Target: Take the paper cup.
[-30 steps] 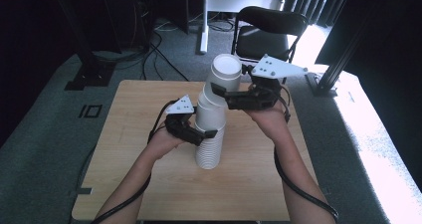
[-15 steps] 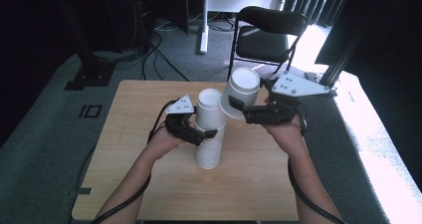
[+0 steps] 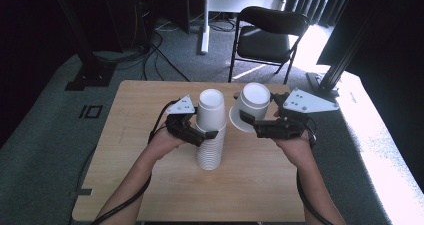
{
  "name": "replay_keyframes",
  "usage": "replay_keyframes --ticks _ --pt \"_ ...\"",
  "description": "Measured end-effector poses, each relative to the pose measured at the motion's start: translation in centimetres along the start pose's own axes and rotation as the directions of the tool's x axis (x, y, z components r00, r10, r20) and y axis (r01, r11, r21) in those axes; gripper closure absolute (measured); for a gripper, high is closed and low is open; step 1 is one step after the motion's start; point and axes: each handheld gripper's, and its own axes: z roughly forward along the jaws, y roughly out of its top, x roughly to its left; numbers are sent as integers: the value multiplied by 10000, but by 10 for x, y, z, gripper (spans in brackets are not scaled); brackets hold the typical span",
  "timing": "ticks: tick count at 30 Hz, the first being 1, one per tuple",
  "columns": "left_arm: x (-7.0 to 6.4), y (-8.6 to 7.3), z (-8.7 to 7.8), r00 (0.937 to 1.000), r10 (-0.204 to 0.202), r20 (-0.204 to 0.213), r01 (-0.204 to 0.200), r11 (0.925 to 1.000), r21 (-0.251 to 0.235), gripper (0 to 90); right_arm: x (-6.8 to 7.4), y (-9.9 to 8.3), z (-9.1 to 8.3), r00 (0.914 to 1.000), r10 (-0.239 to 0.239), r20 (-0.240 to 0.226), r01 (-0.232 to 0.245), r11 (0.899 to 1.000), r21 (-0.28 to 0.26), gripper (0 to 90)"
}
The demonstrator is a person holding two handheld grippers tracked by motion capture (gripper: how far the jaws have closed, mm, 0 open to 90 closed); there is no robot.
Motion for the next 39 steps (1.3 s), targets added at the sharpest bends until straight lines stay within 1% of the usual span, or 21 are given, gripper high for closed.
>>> replay_keyframes --ticks 4,8,12,14,17,19,21,24,25,27,28,30,31,34,36,37,39 --pt "-1 0 -2 10000 23 -91 -23 10000 13 30 0 -8 -2 10000 61 20 -61 10000 63 199" --pt "-2 0 -7 9999 28 -116 -29 10000 -31 31 1 -16 -3 9999 123 -55 -122 9998 142 199" --pt "-3 -1 -13 9995 79 -298 -80 10000 -28 30 2 -24 -3 9997 200 -106 -197 9994 268 200" --pt "-3 -2 -19 9991 87 -407 -91 9999 -112 30 1 -29 -3 9996 265 -61 -263 9992 317 200" --pt "-3 -7 -30 9988 -65 -487 46 9993 -384 30 -1 -36 -3 9992 403 -50 -401 9986 352 200" --pt "-4 -12 -38 9987 -181 -480 154 9983 -556 30 -1 -40 -4 9990 443 -35 -442 9984 361 200" --pt "-6 -18 -44 9984 -162 -543 129 9981 -606 30 0 -44 -6 9991 421 29 -422 9983 407 200" --pt "-11 -29 -50 9985 -191 -511 159 9979 -622 30 1 -50 -8 9991 431 59 -433 9980 454 200" --pt "-12 -33 -52 9983 -256 -526 222 9977 -647 30 2 -52 -9 9991 432 59 -434 9980 468 200" --pt "-16 -39 -55 9986 -288 -446 256 9972 -702 31 3 -56 -10 9988 482 34 -483 9975 514 200" --pt "-18 -42 -57 9983 -286 -501 250 9971 -717 31 4 -58 -10 9989 469 47 -471 9974 540 200" --pt "-21 -47 -58 9989 -375 -284 352 9965 -757 31 5 -63 -10 9985 540 31 -541 9967 608 200" --pt "-23 -49 -58 9989 -348 -312 324 9968 -727 31 5 -65 -9 9985 539 51 -541 9964 647 200" --pt "-32 -55 -57 9993 -348 -154 336 9969 -714 31 7 -69 -10 9984 566 40 -568 9961 676 200" --pt "-38 -59 -54 9996 -273 -101 266 9980 -577 31 8 -72 -10 9985 536 60 -539 9963 673 200" --pt "-41 -61 -53 9997 -221 -65 218 9984 -530 31 9 -74 -11 9982 595 13 -594 9960 666 200" --pt "-47 -65 -49 9996 -250 92 255 9985 -493 31 11 -76 -12 9985 544 22 -544 9960 706 200"
